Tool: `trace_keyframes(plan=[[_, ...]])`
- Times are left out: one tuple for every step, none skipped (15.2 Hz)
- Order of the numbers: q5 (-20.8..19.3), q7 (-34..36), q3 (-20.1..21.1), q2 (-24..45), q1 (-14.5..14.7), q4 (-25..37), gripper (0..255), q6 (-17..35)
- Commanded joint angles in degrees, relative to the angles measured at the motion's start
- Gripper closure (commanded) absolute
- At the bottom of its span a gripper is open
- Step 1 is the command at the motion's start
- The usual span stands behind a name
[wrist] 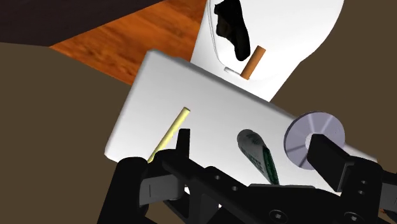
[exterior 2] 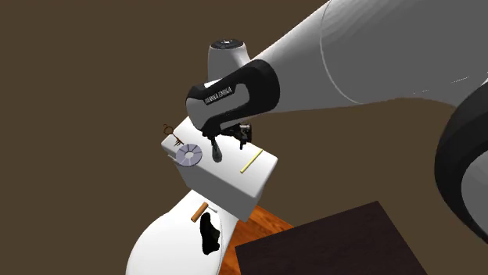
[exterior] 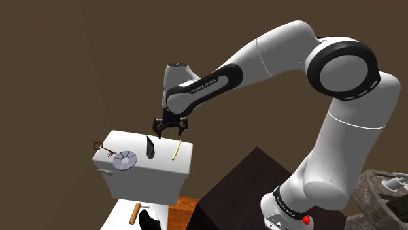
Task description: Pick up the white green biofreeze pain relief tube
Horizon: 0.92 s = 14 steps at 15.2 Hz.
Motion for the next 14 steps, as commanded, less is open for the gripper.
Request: trace_keyframes(plan=[[-1.15, 1.91, -0.42, 4.29, 0.91, 3.39, 0, 0.99], [-1.71, 2.82, -0.68, 6.55, 1.43, 5.31, 0, 1.37], [-2.20, 3.67, -0.99, 8.80, 2.00, 7.31, 0, 1.67], [-2.65, 4.49, -1.31, 11.07, 2.55, 9.40, 0, 1.90], [-3.07, 5.26, -1.64, 13.34, 3.11, 11.58, 0, 2.04], [-3.44, 5.99, -1.96, 15.61, 3.66, 13.85, 0, 2.10], [-3.76, 6.68, -2.30, 17.91, 4.21, 16.22, 0, 2.08], [-4.04, 7.32, -2.63, 20.22, 4.76, 18.69, 0, 1.97], [-4.04, 7.37, -2.69, 20.44, 4.84, 18.94, 0, 1.96], [-4.10, 7.37, -2.76, 21.02, 4.90, 19.02, 0, 2.44], [-4.17, 7.36, -2.83, 21.60, 4.95, 19.12, 0, 2.93], [-4.24, 7.36, -2.90, 22.19, 5.01, 19.23, 0, 3.40], [-4.30, 7.36, -2.97, 22.79, 5.07, 19.36, 0, 3.87], [-4.37, 7.36, -3.04, 23.39, 5.12, 19.50, 0, 4.33]])
